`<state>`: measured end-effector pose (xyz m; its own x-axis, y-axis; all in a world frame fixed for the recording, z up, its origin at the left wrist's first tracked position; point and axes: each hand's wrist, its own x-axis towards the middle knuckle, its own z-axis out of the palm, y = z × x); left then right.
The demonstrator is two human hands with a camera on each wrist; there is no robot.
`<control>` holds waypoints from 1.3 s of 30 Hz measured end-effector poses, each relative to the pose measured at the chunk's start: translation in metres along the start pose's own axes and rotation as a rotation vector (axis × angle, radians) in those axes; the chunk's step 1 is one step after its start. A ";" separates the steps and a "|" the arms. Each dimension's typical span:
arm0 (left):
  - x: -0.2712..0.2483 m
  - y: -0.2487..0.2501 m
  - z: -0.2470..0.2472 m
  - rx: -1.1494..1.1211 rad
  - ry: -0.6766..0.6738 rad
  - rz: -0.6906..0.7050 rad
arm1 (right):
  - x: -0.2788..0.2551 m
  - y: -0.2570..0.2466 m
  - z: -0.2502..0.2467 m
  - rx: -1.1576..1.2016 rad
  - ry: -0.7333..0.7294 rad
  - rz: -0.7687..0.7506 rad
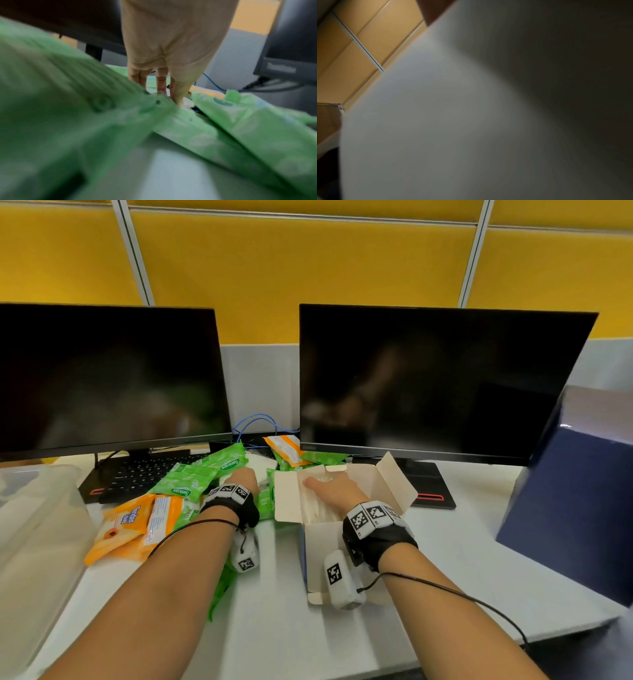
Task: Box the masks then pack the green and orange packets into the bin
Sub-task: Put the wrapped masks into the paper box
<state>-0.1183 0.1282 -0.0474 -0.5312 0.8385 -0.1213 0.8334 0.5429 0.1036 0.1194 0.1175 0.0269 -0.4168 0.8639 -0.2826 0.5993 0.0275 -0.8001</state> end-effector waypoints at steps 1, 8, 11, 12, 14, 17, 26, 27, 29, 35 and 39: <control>-0.001 0.000 0.000 -0.009 0.015 -0.008 | 0.001 0.001 0.000 0.000 0.002 -0.001; -0.020 0.008 -0.027 0.000 0.242 0.023 | 0.009 0.004 0.001 -0.023 -0.007 0.018; -0.046 0.016 -0.062 -0.365 0.442 0.052 | 0.006 0.002 0.000 -0.041 -0.017 0.008; -0.056 0.019 -0.076 -0.521 0.531 0.037 | 0.006 0.002 0.000 -0.039 -0.019 -0.003; -0.079 0.026 -0.103 -0.822 0.677 0.023 | 0.004 0.001 -0.002 -0.041 -0.012 -0.023; -0.109 0.036 -0.128 -1.119 0.784 0.101 | -0.002 -0.004 0.002 -0.009 -0.049 -0.045; -0.138 0.037 -0.088 -1.431 0.605 0.047 | -0.021 -0.021 0.010 0.896 -0.189 0.018; -0.142 0.035 -0.085 -1.415 0.596 0.048 | -0.026 -0.021 0.004 0.980 -0.199 0.035; -0.151 0.037 -0.081 -1.268 0.550 0.113 | -0.034 -0.018 -0.007 1.048 -0.242 0.033; -0.174 0.050 -0.061 -0.902 0.443 0.115 | -0.062 -0.007 -0.022 1.183 -0.454 -0.034; -0.187 0.057 -0.055 -0.801 0.429 0.091 | -0.076 -0.010 -0.027 1.152 -0.417 0.018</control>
<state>0.0198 0.0049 0.0352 -0.6130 0.7381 0.2818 0.6047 0.2087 0.7686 0.1633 0.0648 0.0707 -0.7283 0.6269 -0.2768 -0.2595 -0.6262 -0.7353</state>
